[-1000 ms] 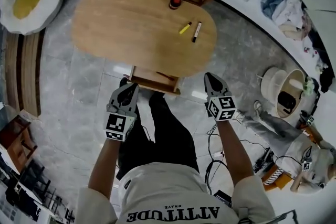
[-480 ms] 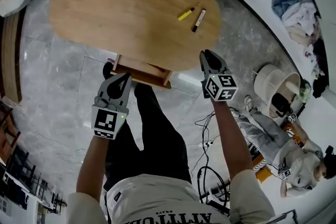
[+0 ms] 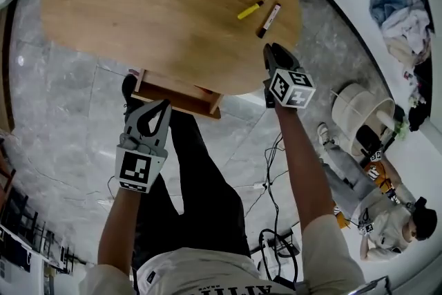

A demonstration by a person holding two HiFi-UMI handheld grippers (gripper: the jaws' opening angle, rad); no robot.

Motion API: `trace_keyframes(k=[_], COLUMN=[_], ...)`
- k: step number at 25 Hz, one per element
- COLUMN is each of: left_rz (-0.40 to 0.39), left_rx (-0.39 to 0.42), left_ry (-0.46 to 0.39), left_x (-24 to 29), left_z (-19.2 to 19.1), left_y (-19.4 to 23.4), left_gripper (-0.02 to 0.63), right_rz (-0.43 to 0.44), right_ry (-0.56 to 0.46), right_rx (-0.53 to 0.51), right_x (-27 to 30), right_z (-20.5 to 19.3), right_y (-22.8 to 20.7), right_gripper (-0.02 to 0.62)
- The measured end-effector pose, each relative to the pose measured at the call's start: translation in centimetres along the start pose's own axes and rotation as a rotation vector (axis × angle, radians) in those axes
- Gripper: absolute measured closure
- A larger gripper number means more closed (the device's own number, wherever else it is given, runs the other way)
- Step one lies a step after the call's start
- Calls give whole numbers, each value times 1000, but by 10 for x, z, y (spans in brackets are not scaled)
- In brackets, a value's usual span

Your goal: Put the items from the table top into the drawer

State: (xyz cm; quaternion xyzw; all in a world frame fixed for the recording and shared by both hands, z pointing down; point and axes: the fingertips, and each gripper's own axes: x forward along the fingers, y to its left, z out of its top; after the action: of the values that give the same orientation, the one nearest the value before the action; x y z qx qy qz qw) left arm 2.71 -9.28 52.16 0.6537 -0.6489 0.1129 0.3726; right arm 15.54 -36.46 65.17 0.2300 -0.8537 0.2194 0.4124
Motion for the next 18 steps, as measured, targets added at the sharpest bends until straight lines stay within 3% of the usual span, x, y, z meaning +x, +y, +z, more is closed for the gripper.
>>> trace_keyframes(k=[7,11,14,18], left_rz=[38,37,25,24], left_rx=[-1,5,7,-13], left_ry=[7,17,18,20], left_x=[26,42,50,56], left_z=[-30,-46,-51,-56], left_y=[21,26,27,31], left_gripper=[584,584,584,584], right_rz=[-55,-70,-141,-263], right_ry=[50,93,89,87], right_rx=[14,81,143,114], right_x=[57,89,103,109], right_z=[-14,-23,-28,-31], right_y=[-35,-51,-62,-68], right_gripper=[479,431,433,490])
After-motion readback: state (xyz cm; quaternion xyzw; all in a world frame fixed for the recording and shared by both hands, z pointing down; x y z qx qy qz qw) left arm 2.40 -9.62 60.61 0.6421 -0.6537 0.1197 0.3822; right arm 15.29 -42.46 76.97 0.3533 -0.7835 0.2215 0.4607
